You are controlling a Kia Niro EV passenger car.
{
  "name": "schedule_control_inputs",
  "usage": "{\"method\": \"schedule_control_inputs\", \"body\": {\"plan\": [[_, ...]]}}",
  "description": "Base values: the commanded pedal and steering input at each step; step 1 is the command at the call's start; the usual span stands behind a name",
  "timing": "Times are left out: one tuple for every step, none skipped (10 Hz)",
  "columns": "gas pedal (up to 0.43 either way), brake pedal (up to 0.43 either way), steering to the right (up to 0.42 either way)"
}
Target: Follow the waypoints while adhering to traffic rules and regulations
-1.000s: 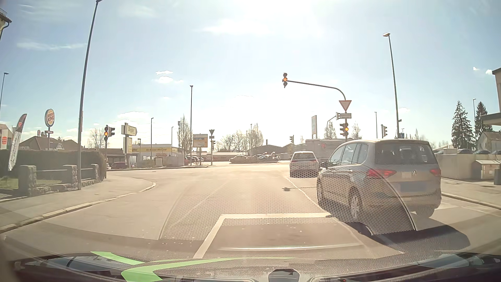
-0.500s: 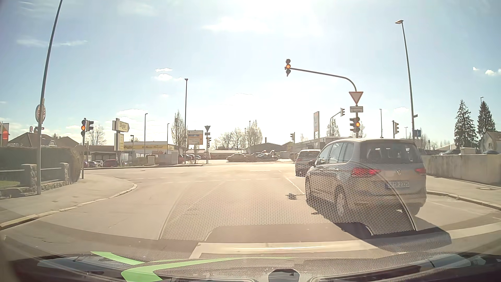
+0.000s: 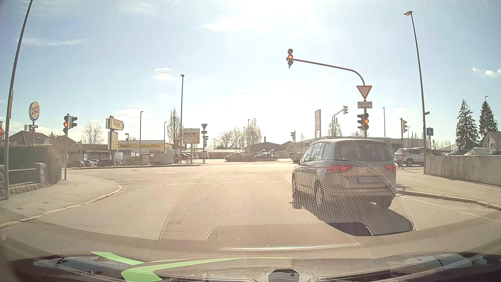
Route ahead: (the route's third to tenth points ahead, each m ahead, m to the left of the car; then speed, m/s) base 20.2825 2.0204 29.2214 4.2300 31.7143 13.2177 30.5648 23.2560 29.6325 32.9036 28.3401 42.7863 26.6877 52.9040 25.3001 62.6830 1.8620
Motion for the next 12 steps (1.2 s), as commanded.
{"method": "schedule_control_inputs", "body": {"plan": [[0.0, 0.354, 0.009], [0.0, 0.354, 0.008], [0.0, 0.329, 0.006], [0.0, 0.329, 0.003], [0.0, 0.329, 0.001], [0.0, 0.329, 0.002], [0.0, 0.329, 0.001], [0.0, 0.329, 0.001], [0.0, 0.329, 0.001], [0.0, 0.329, 0.0], [0.0, 0.329, 0.0], [0.0, 0.329, 0.0]]}}
